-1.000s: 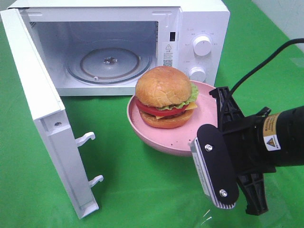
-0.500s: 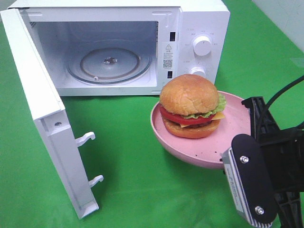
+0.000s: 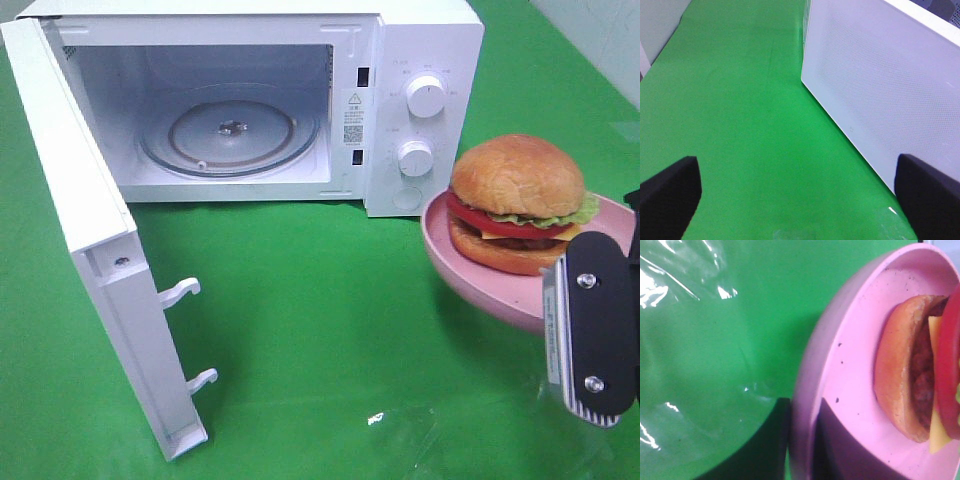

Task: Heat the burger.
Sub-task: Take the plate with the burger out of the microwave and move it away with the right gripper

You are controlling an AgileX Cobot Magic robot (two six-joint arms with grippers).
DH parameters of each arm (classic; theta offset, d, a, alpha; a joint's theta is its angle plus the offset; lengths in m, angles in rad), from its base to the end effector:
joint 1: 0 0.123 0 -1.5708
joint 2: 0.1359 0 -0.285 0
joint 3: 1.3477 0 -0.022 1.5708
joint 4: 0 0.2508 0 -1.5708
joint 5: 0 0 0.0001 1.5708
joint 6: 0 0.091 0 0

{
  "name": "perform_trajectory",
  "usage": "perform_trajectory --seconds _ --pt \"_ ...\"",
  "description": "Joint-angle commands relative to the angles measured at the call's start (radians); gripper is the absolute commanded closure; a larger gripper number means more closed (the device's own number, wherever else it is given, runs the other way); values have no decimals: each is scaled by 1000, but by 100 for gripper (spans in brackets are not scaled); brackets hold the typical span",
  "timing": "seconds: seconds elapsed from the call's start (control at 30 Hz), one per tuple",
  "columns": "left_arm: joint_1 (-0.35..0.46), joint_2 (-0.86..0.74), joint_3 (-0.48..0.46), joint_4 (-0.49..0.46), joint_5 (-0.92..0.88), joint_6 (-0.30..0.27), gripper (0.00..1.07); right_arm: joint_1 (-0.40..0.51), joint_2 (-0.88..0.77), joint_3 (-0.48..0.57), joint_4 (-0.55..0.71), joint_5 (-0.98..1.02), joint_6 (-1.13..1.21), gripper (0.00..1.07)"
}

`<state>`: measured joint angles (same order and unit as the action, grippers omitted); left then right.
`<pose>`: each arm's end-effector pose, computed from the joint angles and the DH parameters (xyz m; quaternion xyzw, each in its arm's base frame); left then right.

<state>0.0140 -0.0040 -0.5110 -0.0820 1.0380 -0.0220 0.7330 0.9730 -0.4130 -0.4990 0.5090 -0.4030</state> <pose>-0.0059 -0.0065 0.2824 -0.0137 0.8424 -0.0431 0.5369 0.1326 0.0907 0.2126 -0.6433 0.6895 -0.1291 0.3066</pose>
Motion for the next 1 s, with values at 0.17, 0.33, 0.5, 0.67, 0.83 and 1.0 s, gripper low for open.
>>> perform_trajectory --seconds 0.17,0.33,0.5,0.67,0.83,1.0 --pt "1 -19 2 -1 -7 -1 8 0 -16 -9 -182 62 267 107" --pt "1 -19 2 -1 -7 -1 8 0 -16 -9 -296 175 512 107" --pt "1 -19 2 -1 -7 -1 8 0 -16 -9 -363 225 676 107" --pt "1 -19 2 -1 -7 -1 8 0 -16 -9 -404 262 762 107" --pt "1 -19 2 -1 -7 -1 8 0 -16 -9 -429 290 808 107" --pt "1 -19 2 -1 -7 -1 8 0 -16 -9 -468 319 901 107"
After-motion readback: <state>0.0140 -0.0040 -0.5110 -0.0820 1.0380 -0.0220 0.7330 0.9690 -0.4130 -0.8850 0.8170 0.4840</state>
